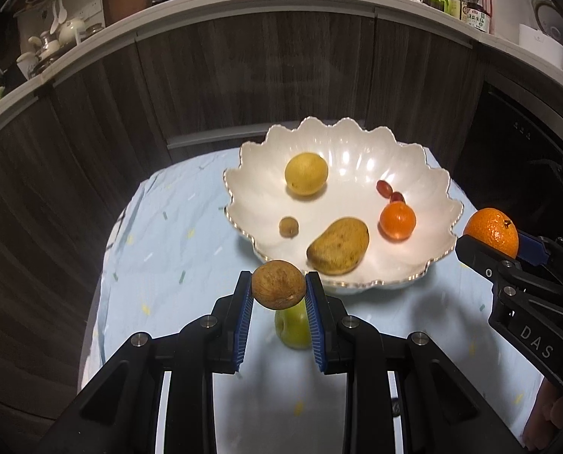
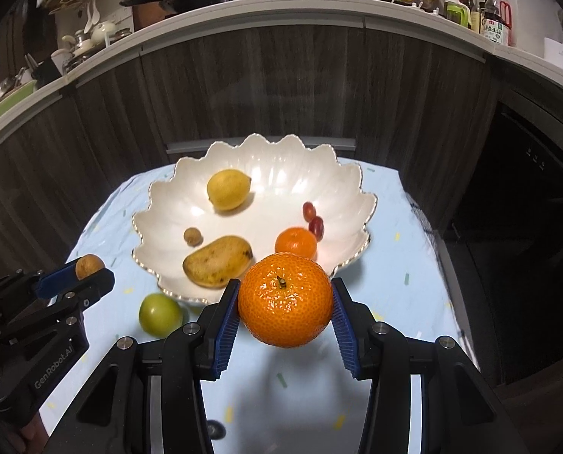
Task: Organize fruits
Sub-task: 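Lift and carry the longan and mandarin over the white bowl with both tools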
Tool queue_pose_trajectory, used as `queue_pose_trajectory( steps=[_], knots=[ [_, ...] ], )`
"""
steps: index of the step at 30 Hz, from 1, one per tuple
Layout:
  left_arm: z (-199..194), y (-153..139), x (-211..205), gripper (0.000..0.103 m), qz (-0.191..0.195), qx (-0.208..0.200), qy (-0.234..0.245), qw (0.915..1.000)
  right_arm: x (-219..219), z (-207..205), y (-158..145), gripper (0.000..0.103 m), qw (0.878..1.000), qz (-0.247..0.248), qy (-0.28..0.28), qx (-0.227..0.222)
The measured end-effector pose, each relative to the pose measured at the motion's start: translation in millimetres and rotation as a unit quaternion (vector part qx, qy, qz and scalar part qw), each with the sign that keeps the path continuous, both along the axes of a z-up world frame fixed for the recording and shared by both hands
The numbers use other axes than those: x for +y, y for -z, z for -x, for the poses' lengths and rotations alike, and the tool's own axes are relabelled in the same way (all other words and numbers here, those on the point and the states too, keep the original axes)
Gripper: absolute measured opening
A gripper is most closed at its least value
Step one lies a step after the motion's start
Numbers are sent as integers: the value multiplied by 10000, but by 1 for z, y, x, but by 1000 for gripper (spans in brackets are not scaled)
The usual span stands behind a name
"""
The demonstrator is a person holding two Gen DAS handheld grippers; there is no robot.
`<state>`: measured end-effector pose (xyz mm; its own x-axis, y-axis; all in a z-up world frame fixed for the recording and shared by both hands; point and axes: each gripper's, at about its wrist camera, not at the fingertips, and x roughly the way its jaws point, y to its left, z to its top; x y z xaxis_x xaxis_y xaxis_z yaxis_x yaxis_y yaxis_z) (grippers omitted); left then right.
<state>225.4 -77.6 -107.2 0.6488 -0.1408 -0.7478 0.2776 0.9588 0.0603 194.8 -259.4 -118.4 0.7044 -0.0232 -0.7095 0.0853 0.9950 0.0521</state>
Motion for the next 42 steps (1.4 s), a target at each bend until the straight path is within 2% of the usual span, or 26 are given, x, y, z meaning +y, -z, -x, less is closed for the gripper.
queue_pose_trajectory(
  steps=[19,42],
  knots=[
    [-42,-13,-23,28,-17,-165,138,9998,-22,-34,-10,47,9997,53,163,-145],
    [-86,-4,-34,28,-7,-154,115,9998,-33,-73,-1,47,9995,118,273,-109]
  ],
)
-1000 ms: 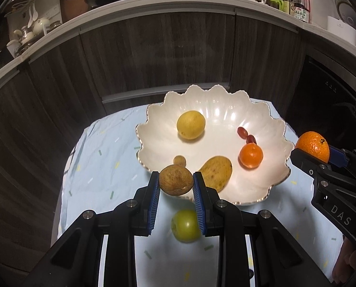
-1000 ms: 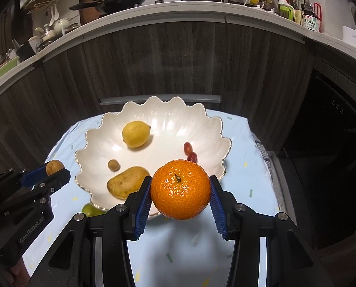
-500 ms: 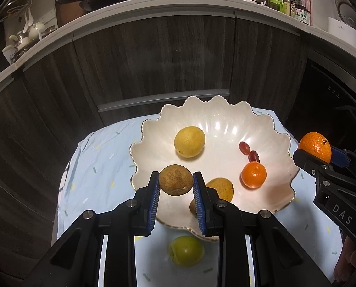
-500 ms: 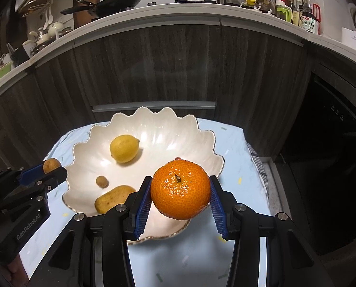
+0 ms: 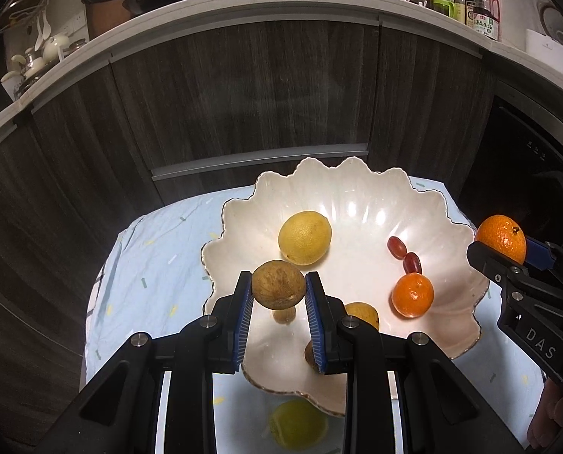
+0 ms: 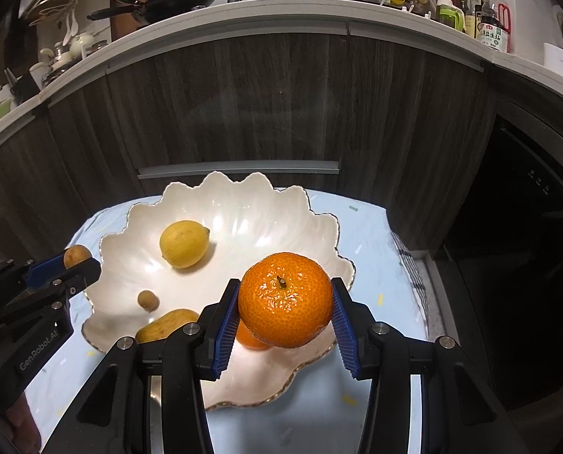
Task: Organize fruits
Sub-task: 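Lift and carry the longan and mandarin over the white bowl with both tools, then open the left tool dropping the longan while the right tool releases the mandarin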
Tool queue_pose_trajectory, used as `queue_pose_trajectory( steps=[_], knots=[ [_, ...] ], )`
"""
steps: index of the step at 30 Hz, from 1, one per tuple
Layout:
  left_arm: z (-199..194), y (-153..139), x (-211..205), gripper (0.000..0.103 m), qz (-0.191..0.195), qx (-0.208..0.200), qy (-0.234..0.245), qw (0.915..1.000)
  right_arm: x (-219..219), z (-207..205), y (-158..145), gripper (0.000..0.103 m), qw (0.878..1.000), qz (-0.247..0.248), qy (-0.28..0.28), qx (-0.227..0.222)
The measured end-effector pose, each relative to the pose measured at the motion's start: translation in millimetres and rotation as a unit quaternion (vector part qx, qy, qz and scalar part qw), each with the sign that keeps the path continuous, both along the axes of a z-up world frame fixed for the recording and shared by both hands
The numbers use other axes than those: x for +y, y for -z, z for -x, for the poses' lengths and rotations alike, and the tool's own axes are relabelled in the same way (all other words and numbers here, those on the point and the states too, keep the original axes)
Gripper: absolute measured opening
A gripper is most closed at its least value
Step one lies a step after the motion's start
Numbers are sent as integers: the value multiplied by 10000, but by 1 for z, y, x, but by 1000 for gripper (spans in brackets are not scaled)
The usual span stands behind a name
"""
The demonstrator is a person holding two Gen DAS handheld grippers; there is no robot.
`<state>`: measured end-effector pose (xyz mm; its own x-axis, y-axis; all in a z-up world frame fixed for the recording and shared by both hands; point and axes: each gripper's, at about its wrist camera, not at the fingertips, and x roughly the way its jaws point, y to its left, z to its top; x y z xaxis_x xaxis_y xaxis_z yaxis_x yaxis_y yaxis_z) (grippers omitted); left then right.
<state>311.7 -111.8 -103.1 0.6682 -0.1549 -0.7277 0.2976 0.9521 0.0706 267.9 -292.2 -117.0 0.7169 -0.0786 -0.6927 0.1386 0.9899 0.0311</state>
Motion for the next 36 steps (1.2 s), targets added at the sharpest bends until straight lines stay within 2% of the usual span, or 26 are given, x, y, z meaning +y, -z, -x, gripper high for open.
queue_pose_trajectory(
  steps=[26,28,30,32,33,34,36],
  knots=[
    [-25,21,2,28,59,176,-57,9998,-5,-25,17,47,9998,-28,116,172],
    [-25,21,2,33,45,163,-63,9998,-6,-26,18,47,9997,-41,108,200],
    [-24,21,1,46,18,144,-68,9999,-6,-27,19,48,9997,-52,123,220],
    [-24,20,1,47,-6,118,-69,9999,-7,-27,21,48,9995,-65,142,256],
    [-24,20,1,47,-25,122,-73,9999,-8,-26,21,50,9995,-69,164,259],
    [-24,20,1,48,-39,124,-77,9999,-8,-26,21,59,9995,-45,193,239],
    [-24,21,1,53,-46,124,-88,9999,-8,-23,18,69,9996,35,237,157]
  ],
)
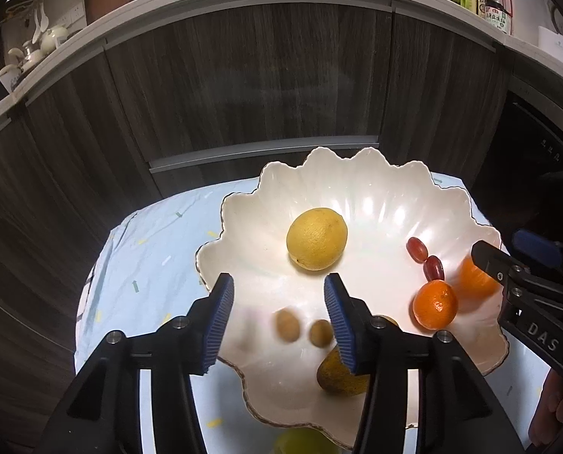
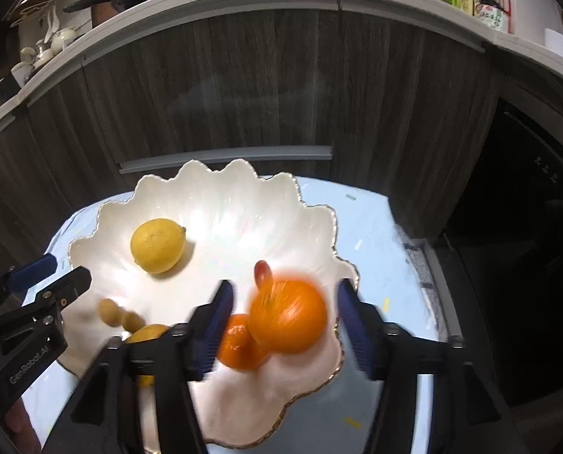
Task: Organize fruits
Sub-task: 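Open the left tool dropping the longan while the right tool releases the mandarin, then withdraw both open tools from the bowl toward the green apple and dark berry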
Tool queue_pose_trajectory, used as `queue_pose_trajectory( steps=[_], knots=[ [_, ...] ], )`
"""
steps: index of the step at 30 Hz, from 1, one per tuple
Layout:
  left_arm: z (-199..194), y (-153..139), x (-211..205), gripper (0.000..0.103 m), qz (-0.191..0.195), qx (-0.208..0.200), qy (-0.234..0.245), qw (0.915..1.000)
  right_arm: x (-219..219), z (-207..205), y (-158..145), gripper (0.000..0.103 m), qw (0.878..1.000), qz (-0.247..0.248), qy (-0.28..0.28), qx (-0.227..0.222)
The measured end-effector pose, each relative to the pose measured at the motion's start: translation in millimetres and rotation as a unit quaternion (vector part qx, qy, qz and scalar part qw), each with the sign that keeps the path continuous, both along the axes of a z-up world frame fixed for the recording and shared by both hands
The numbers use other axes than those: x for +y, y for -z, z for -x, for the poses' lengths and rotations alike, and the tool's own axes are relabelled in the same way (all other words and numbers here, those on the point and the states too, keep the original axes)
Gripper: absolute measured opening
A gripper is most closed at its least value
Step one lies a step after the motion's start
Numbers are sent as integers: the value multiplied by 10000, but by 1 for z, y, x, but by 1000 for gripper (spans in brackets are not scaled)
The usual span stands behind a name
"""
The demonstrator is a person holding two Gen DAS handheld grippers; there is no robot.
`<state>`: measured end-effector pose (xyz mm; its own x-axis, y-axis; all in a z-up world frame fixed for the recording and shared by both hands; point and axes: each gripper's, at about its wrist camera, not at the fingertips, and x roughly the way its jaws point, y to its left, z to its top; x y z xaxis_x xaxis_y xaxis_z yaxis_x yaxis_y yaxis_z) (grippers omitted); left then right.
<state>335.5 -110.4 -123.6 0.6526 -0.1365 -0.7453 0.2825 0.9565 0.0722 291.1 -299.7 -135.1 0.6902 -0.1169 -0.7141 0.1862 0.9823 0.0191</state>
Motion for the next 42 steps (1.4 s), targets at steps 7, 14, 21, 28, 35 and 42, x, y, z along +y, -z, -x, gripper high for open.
queue_pose_trajectory(
  steps=[7,14,21,28,35,42],
  knots=[
    [4,-4,1,66,-25,-81,-66,9999,0,2,-5,70,10000,44,25,-52],
    [12,-11,5,74,-30,-144,-109,9998,3,8,-10,71,9999,76,43,-79],
    [25,-23,10,77,3,-221,-138,9997,6,20,-22,74,9998,72,63,-190],
    [40,-33,14,77,13,-290,-119,9995,11,34,-31,74,9996,75,69,-263],
    [56,-38,20,77,37,-335,-109,9994,17,49,-36,74,9995,68,87,-294],
    [71,-41,29,77,40,-366,-104,9993,27,64,-40,74,9994,100,79,-307]
  ],
)
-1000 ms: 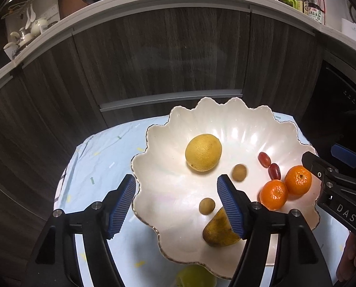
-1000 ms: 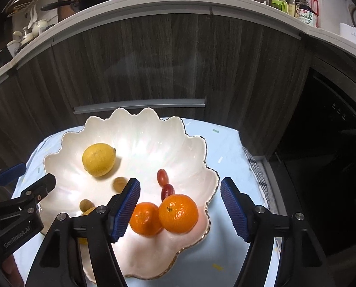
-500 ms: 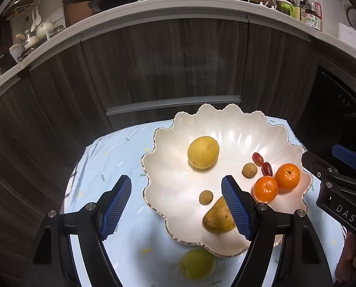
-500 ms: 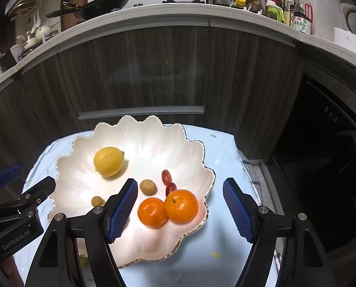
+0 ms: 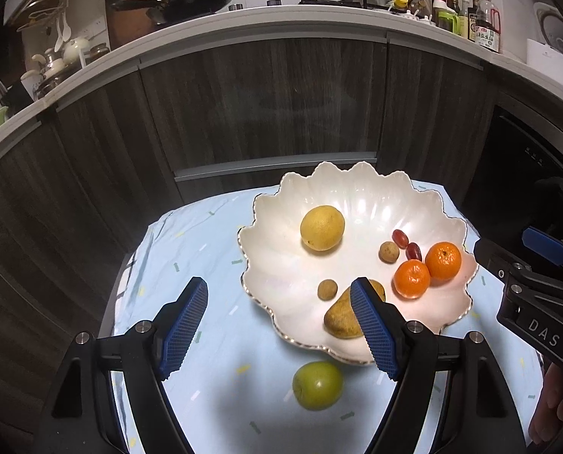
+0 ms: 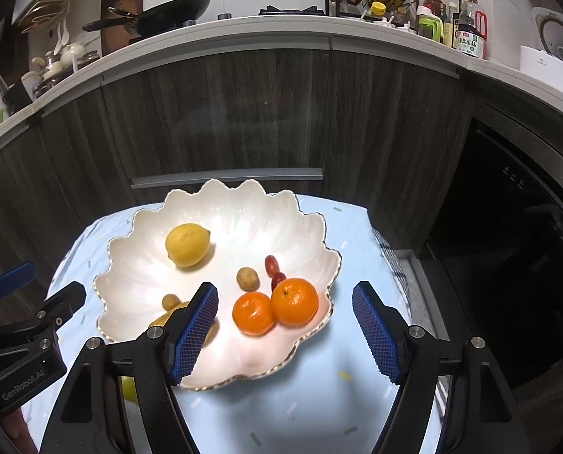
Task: Organize fruits
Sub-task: 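Withdraw both open tools from the bowl toward the green apple and dark berry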
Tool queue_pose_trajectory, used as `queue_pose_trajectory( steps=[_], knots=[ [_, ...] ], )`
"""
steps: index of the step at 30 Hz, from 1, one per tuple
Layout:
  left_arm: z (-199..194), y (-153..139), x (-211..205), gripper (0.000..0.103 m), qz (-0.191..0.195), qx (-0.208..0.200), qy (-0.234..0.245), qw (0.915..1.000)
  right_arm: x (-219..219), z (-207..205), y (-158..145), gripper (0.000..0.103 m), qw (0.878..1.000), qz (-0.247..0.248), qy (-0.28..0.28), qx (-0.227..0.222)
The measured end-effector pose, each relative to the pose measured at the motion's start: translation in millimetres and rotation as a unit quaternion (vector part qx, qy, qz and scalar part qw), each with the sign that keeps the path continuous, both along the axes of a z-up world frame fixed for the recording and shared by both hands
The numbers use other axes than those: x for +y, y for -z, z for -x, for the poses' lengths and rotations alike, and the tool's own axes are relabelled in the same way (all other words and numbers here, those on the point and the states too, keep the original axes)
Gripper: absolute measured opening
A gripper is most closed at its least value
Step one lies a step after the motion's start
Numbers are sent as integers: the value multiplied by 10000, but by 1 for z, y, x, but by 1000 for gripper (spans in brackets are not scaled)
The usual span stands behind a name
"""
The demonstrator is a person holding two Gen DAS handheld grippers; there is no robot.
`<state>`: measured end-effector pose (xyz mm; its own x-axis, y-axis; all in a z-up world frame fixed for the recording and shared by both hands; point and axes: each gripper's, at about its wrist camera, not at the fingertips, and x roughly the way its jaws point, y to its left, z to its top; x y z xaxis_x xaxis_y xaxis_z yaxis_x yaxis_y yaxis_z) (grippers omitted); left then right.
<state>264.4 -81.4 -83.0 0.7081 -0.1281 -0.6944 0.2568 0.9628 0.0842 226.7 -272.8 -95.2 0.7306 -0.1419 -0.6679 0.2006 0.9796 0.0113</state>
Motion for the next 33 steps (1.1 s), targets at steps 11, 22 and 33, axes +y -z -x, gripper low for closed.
queue_pose_trajectory(
  steps=[11,22,33],
  knots=[
    [27,-1,12,77,-33,8,103,9999,15,28,3,74,9999,-4,-76,68],
    [50,3,20,77,-37,42,227,9997,27,54,11,74,9998,-34,-129,139],
    [62,14,30,77,-53,210,499,9985,40,74,20,74,9996,-86,-52,272]
  ],
)
